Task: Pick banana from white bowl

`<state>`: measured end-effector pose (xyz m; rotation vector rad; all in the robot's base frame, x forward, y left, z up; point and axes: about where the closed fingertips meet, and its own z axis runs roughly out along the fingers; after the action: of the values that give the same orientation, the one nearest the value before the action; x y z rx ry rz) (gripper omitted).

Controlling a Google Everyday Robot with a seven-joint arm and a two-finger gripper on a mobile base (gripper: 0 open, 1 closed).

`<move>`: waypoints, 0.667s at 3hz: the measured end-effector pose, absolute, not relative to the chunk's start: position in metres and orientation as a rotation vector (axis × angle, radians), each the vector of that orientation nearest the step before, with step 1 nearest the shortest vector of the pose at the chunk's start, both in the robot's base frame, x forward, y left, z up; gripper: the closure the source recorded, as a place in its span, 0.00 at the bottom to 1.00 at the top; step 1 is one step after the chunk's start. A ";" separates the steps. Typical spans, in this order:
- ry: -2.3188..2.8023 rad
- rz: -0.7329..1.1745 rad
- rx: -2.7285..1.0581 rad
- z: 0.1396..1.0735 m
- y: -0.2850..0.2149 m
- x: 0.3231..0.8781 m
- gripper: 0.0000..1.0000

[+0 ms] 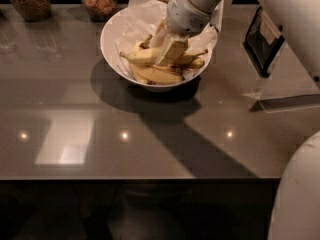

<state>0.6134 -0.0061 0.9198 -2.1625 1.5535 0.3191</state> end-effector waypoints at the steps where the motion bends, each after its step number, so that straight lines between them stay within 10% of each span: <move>1: 1.560 0.315 -2.157 0.924 -0.010 0.610 0.97; 2: 1.551 0.307 -2.140 0.937 -0.016 0.601 1.00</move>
Offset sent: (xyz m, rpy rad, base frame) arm -0.0270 -0.0243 0.0362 0.0231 -0.0275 -0.0208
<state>0.6014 -0.0164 0.9369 -2.1396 1.5513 0.3074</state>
